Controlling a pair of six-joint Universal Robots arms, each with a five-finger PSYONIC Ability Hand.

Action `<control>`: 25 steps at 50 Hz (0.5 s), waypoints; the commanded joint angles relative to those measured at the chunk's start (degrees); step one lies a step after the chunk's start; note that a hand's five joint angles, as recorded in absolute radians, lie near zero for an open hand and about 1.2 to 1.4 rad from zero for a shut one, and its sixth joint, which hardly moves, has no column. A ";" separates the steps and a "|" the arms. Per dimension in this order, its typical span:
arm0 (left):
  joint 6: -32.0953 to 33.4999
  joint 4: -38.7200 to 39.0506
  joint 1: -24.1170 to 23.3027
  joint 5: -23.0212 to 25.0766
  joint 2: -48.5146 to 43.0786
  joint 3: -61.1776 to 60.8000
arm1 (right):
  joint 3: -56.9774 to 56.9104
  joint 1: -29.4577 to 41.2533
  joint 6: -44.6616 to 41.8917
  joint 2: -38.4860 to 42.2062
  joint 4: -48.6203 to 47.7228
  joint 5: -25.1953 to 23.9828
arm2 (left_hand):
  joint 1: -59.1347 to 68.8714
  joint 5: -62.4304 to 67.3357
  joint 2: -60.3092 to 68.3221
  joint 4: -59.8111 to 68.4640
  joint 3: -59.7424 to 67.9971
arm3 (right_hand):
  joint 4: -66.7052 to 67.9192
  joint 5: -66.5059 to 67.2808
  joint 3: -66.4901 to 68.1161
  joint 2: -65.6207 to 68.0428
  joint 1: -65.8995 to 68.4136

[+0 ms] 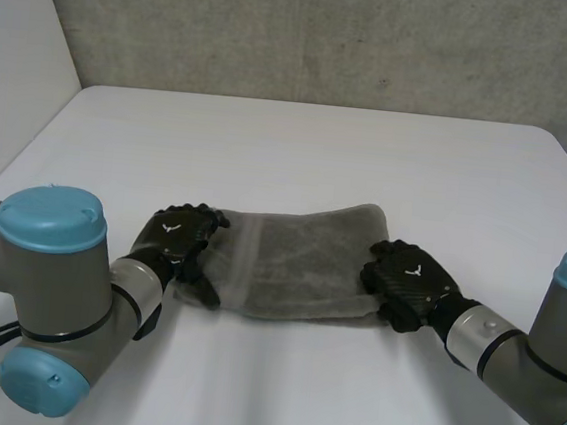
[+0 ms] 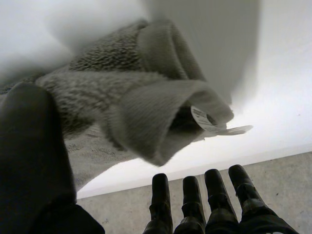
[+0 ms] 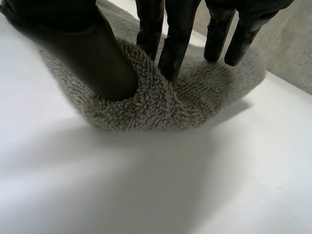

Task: Fold the towel.

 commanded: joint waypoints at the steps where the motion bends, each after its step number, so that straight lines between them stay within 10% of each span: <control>1: -0.04 -0.26 -0.18 -0.06 1.62 -0.36 | 1.50 -3.36 -0.34 -4.28 0.86 -1.36 | -4.93 -2.49 -2.96 -3.00 -2.52 | -0.36 5.36 -0.37 11.59 8.19; 18: -0.04 -0.53 -0.09 -0.06 5.58 -0.89 | 0.54 -18.05 -8.08 -17.30 12.37 -12.79 | -5.26 -2.83 -3.29 -3.00 -2.52 | -0.36 5.36 -0.37 11.59 8.19; 25: -0.04 -0.53 0.00 0.12 6.19 -0.71 | -9.46 -3.23 -5.18 -15.99 16.07 -12.62 | -5.26 -2.83 -3.29 -3.00 -2.52 | -0.36 5.36 -0.37 11.59 8.19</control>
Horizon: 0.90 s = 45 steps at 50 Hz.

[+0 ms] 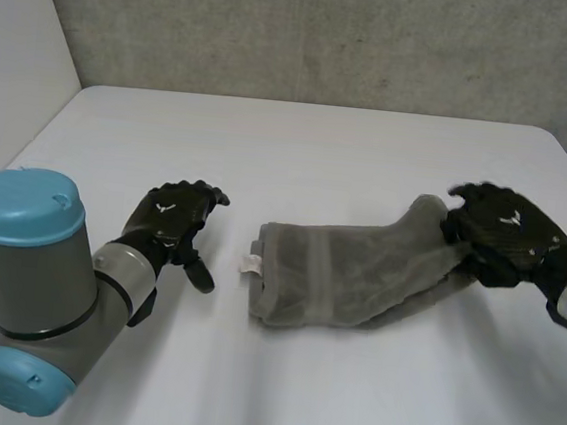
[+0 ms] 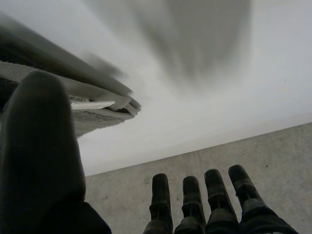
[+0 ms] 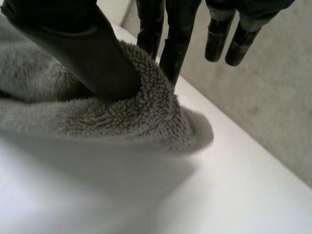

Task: Fold the towel.

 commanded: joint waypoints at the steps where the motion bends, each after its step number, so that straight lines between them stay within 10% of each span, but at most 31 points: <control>1: 0.00 0.00 0.04 0.11 0.52 0.07 | -8.35 12.68 2.27 1.52 2.58 0.47 | -5.26 -2.83 -3.23 -3.00 -2.52 | -0.37 5.31 -0.36 11.21 7.84; 18: 0.00 0.00 2.24 -0.59 3.07 -1.07 | -23.29 38.79 1.74 23.05 2.84 10.31 | -5.26 -2.83 -3.23 -3.00 -2.52 | -0.37 5.31 -0.36 11.21 7.84; 19: 0.00 0.00 2.24 -0.76 3.16 -1.16 | -23.82 39.22 1.74 24.10 2.93 11.53 | -5.26 -2.83 -3.23 -3.00 -2.52 | -0.37 -0.30 -0.36 5.61 2.23; 20: 0.00 0.00 2.24 -0.76 3.16 -1.16 | -23.91 39.40 1.83 24.46 3.02 12.93 | -5.26 -2.83 -3.23 -3.00 -2.52 | -0.37 -33.32 -0.36 -27.42 -30.80; 21: 0.00 0.00 2.24 -0.76 3.16 -1.16 | -23.91 39.40 1.83 24.46 3.02 12.95 | -5.26 -2.83 -3.23 -3.00 -2.52 | -0.37 -33.66 -0.36 -27.75 -31.13; 22: 0.00 0.00 2.24 -0.76 3.34 -1.24 | -23.65 39.23 2.18 24.37 3.10 14.60 | -5.26 -2.83 -3.23 -3.00 -2.52 | -0.37 -64.69 -0.36 -58.79 -62.16; 45: -4.22 -0.09 -2.16 0.11 1.58 6.75 | -9.06 17.25 33.21 3.01 1.00 12.25 | -5.09 -2.66 -3.06 -3.00 -2.52 | -0.37 -64.69 -0.36 -58.79 -62.16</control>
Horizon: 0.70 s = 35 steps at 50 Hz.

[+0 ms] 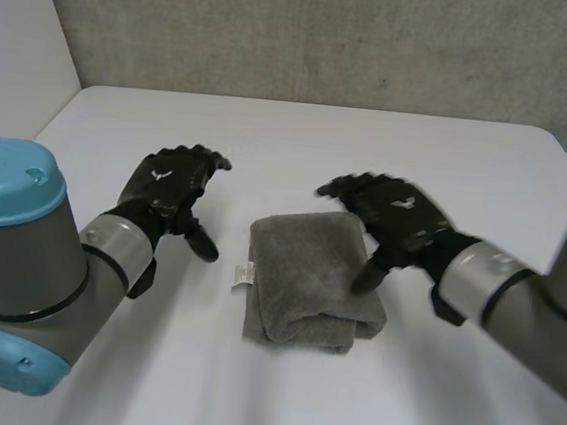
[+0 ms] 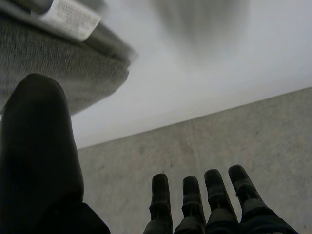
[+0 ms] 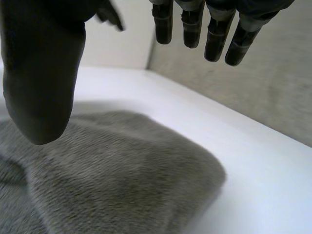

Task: Fold the towel.

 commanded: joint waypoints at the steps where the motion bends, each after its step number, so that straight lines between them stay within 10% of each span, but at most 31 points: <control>1: -4.10 -0.09 -2.75 -0.09 -2.64 4.72 | 0.86 -6.92 9.53 -1.06 -0.56 -5.17 | -5.09 -2.66 -3.01 -3.00 -2.52 | -0.36 -3.45 -0.37 -4.62 -3.39; 16: -9.65 -5.98 -10.50 -1.58 -16.26 14.58 | -8.19 -6.23 16.21 18.62 -0.56 -5.18 | -4.25 -1.82 -2.17 -3.00 -2.52 | -0.36 -3.45 -0.37 -4.62 -3.39; 35: -8.77 -5.98 -10.23 -8.26 -21.37 13.17 | -8.99 -2.98 4.45 21.00 -1.18 4.57 | -4.42 -1.99 -2.34 -3.00 -2.52 | -0.36 -3.45 -0.37 -4.62 -3.39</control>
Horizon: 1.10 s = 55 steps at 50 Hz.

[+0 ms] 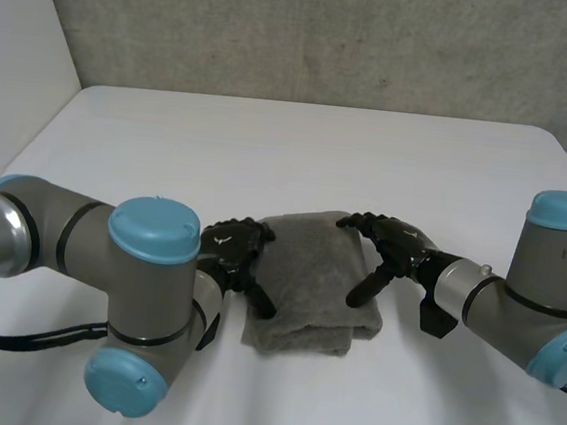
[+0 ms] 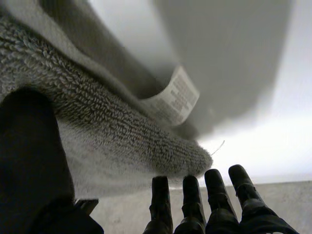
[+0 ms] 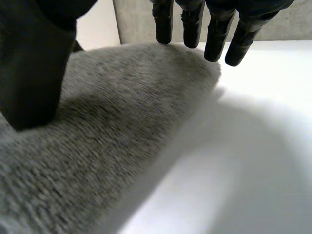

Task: Fold the towel.

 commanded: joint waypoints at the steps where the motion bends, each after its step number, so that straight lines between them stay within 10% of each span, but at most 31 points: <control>1: 0.22 0.03 0.16 -0.13 -0.63 0.15 | 0.29 0.60 -6.89 -0.42 0.32 3.89 | -4.42 -1.99 -2.34 -3.00 -2.52 | -0.37 -3.45 -0.36 -4.62 -3.17; 20: 4.95 -2.60 2.61 0.22 20.19 3.39 | -2.69 -2.65 -8.48 -24.58 4.89 11.17 | -5.26 -2.83 -3.18 -3.00 -2.52 | -0.37 -3.45 -0.36 -4.62 -3.17; 31: 13.32 -17.44 6.22 -5.39 21.61 14.47 | -9.99 -3.01 -8.74 -26.17 8.57 17.24 | -5.26 -2.83 -3.18 -3.00 -2.52 | -0.37 -3.45 -0.36 -4.62 -3.17; 55: 14.81 -20.10 9.12 -6.38 28.72 9.12 | -8.67 -3.71 -8.56 -26.35 13.68 18.21 | -5.43 -3.00 -3.35 -3.00 -2.52 | -0.37 -3.45 -0.36 -4.62 -3.17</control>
